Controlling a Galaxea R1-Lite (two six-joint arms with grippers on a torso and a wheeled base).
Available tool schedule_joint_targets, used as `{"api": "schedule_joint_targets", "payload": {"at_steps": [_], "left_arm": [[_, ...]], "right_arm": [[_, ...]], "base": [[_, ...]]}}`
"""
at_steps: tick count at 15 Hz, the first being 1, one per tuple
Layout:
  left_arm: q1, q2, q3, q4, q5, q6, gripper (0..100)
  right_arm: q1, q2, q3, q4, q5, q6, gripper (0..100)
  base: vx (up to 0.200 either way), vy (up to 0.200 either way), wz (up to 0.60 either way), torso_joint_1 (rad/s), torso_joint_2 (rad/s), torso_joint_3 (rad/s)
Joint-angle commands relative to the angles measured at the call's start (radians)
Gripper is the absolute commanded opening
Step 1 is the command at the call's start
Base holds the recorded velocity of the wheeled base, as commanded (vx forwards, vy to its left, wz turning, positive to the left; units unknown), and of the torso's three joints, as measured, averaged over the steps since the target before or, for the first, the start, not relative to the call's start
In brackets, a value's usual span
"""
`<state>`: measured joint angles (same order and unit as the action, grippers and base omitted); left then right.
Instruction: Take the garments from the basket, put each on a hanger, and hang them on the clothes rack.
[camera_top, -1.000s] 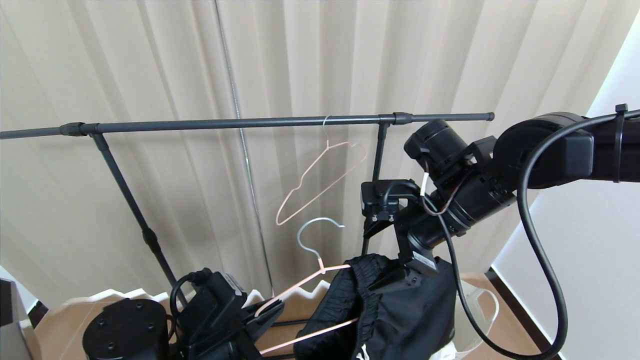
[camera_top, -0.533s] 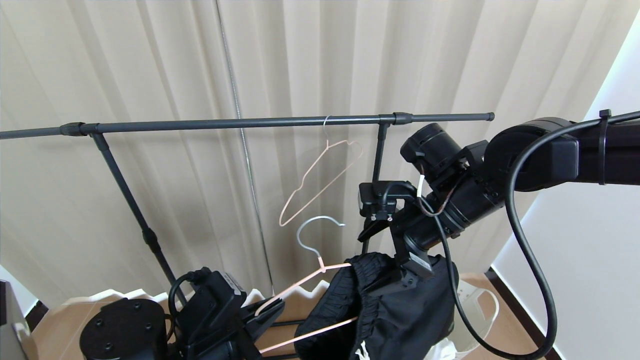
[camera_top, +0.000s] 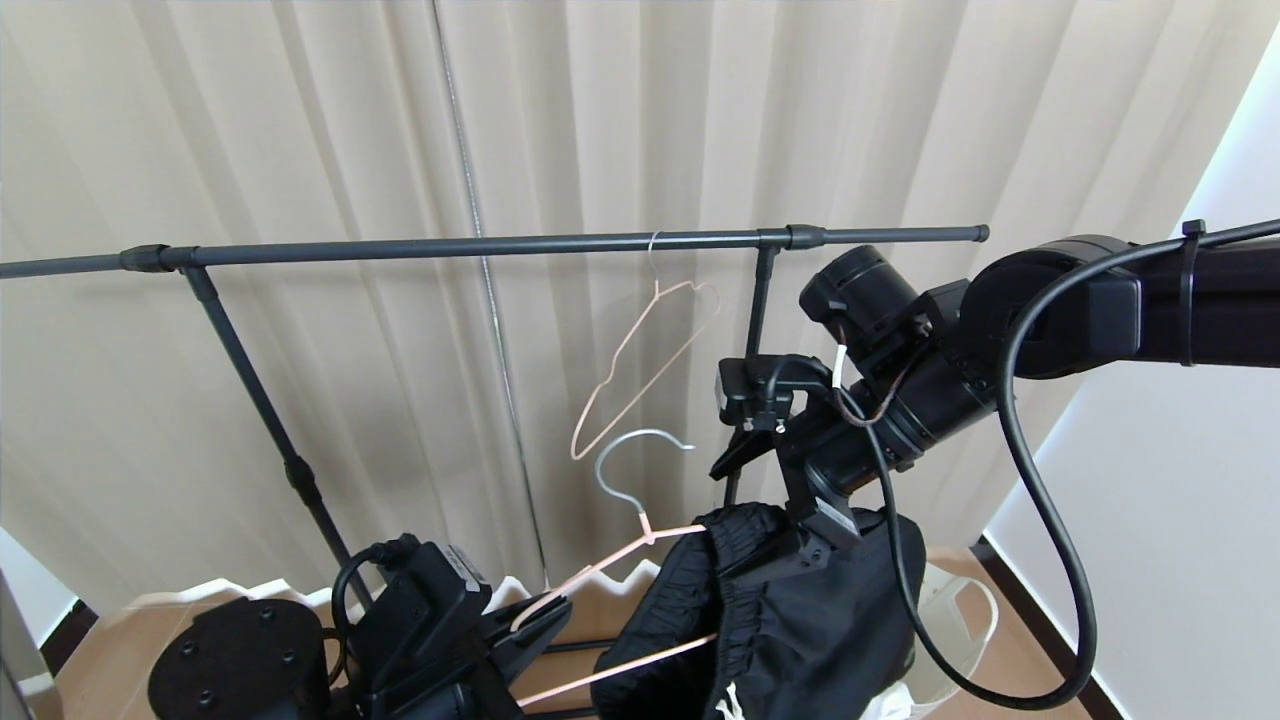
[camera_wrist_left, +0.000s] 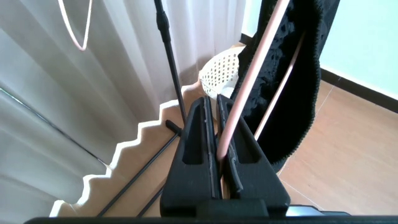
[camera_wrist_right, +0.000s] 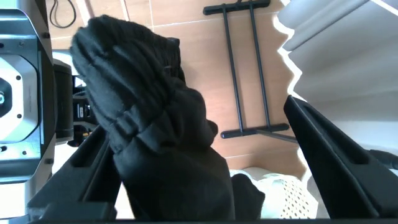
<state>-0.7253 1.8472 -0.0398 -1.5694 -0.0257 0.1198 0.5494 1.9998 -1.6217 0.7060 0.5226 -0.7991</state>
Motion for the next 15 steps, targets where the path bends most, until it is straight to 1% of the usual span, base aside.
{"api": "schedule_joint_targets", "payload": {"at_steps": [1,15], "left_arm": [[-0.002,-0.003,0.000,-0.001,0.000,0.000,0],[0.027,0.020,-0.035,-0.001,0.007,-0.005,0]], "right_arm": [[0.000,0.002,-0.001,0.000,0.001,0.000,0],[0.000,-0.016,0.000,0.010,0.011,0.001,0]], "base": [[0.000,0.000,0.00,0.000,0.00,0.000],[0.000,0.000,0.00,0.000,0.00,0.000]]}}
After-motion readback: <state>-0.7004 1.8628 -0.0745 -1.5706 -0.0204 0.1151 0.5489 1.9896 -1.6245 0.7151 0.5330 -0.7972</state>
